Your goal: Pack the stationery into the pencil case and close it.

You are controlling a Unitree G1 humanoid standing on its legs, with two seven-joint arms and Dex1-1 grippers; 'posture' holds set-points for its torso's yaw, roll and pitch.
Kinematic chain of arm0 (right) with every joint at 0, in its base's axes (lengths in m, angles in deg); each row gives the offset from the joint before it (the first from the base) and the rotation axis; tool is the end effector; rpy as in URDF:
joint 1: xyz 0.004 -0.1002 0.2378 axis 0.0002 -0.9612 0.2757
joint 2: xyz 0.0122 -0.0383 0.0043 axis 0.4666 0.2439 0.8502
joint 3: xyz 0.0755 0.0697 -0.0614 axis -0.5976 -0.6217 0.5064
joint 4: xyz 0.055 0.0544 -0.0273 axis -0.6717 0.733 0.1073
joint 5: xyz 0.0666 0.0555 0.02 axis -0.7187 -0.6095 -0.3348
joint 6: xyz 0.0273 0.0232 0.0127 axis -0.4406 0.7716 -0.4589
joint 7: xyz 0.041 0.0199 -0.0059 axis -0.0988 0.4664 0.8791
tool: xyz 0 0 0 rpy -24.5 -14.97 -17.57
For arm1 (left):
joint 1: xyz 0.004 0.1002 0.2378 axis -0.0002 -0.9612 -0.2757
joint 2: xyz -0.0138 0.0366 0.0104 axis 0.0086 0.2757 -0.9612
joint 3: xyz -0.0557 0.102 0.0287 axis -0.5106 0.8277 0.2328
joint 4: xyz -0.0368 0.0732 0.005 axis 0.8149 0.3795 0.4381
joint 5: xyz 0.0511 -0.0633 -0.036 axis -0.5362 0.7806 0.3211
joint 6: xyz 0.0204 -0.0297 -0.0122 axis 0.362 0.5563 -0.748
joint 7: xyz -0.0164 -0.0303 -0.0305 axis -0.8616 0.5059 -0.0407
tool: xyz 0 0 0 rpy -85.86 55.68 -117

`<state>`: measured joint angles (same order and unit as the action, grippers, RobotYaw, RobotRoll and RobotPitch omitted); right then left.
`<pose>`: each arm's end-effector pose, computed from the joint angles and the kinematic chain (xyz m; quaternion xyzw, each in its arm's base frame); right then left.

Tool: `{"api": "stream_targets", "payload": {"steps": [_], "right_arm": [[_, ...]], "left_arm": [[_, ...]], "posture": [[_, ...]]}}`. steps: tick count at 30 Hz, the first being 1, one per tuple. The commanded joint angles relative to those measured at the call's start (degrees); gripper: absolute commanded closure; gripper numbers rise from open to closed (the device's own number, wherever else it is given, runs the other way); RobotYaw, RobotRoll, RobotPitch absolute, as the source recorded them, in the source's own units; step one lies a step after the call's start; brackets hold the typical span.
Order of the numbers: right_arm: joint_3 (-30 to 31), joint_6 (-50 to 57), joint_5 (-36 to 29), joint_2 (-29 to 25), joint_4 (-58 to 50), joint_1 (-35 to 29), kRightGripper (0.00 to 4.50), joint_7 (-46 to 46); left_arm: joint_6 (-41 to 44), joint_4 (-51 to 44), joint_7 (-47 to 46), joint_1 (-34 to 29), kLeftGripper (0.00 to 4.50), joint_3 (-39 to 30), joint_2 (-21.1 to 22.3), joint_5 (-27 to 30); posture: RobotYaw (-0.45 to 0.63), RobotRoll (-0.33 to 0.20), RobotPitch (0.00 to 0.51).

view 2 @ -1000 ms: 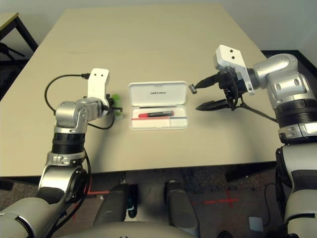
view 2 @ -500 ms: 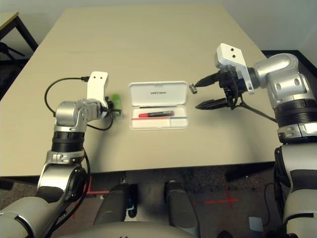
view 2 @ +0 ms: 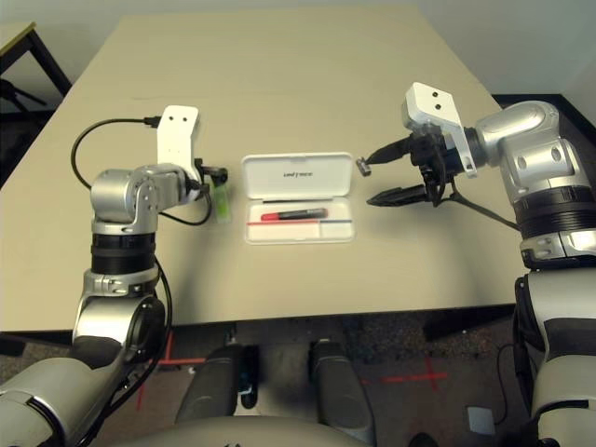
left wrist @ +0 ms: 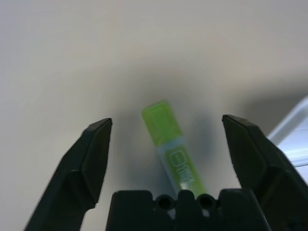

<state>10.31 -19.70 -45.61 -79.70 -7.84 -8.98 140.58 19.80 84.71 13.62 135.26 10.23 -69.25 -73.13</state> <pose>0.3228 -0.2864 0.2355 -0.2766 0.1734 0.6053 0.7260 0.3028 0.1385 0.1650 0.0065 0.2864 -0.0501 0.9568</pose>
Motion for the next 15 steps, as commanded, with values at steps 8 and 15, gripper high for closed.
{"api": "stream_targets", "payload": {"steps": [8,15], "right_arm": [[-1.6,-0.3,0.2,-0.1,0.1,-0.3,0.00,-0.1],[-1.4,-0.8,-1.6,-1.6,-1.3,-1.2,0.00,0.4]], "left_arm": [[-1.5,2.0,-0.6,-5.4,0.03,2.2,-0.4,-1.4],[-4.4,5.0,0.0,-6.4,0.03,2.8,0.2,-1.3]], "posture": [[0.02,0.000,0.120],[0.01,0.000,0.117]]}}
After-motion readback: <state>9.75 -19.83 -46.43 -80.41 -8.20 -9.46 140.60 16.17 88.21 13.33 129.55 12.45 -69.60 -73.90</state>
